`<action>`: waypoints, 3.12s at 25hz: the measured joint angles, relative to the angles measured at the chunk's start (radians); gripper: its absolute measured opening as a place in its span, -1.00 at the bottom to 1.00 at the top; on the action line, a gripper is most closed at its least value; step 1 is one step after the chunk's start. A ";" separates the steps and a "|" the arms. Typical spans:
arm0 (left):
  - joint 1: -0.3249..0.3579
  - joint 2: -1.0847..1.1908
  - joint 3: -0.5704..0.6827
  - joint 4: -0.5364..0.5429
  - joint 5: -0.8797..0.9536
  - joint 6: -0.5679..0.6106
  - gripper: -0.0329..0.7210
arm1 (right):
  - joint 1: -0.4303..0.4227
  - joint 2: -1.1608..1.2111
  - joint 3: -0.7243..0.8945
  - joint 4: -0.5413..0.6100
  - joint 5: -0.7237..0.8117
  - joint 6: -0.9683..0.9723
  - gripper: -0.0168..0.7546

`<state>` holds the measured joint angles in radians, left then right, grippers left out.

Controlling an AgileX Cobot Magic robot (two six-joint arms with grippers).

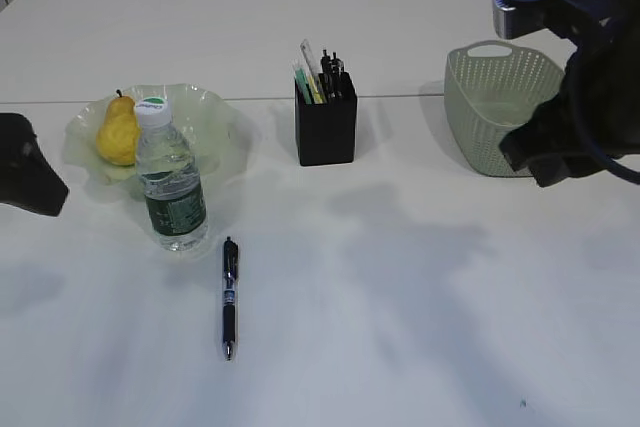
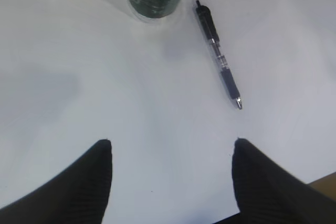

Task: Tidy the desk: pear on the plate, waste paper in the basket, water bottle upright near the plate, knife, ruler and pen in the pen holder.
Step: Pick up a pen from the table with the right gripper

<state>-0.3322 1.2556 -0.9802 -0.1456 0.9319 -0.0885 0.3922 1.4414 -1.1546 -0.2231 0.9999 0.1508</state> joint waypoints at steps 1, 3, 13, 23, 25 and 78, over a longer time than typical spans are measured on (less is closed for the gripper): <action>-0.033 0.000 0.000 0.021 -0.002 -0.035 0.43 | 0.000 0.000 0.000 -0.004 -0.016 0.000 -0.38; -0.112 0.000 0.000 0.060 -0.004 -0.117 0.43 | 0.000 0.000 0.000 -0.011 -0.039 0.000 -0.38; -0.367 0.051 -0.107 0.297 -0.064 -0.550 0.43 | 0.000 0.000 -0.003 -0.087 -0.012 0.061 -0.38; -0.476 0.334 -0.266 0.315 -0.042 -0.689 0.43 | 0.000 0.000 -0.004 -0.088 -0.010 0.077 -0.38; -0.495 0.384 -0.281 0.324 -0.056 -0.738 0.43 | 0.000 0.000 -0.004 -0.088 -0.002 0.077 -0.38; -0.393 0.803 -0.295 0.409 -0.267 -0.928 0.43 | 0.000 0.000 -0.004 -0.122 0.017 0.081 -0.36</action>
<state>-0.7250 2.0583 -1.2750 0.2636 0.6649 -1.0169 0.3922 1.4414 -1.1588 -0.3454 1.0167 0.2318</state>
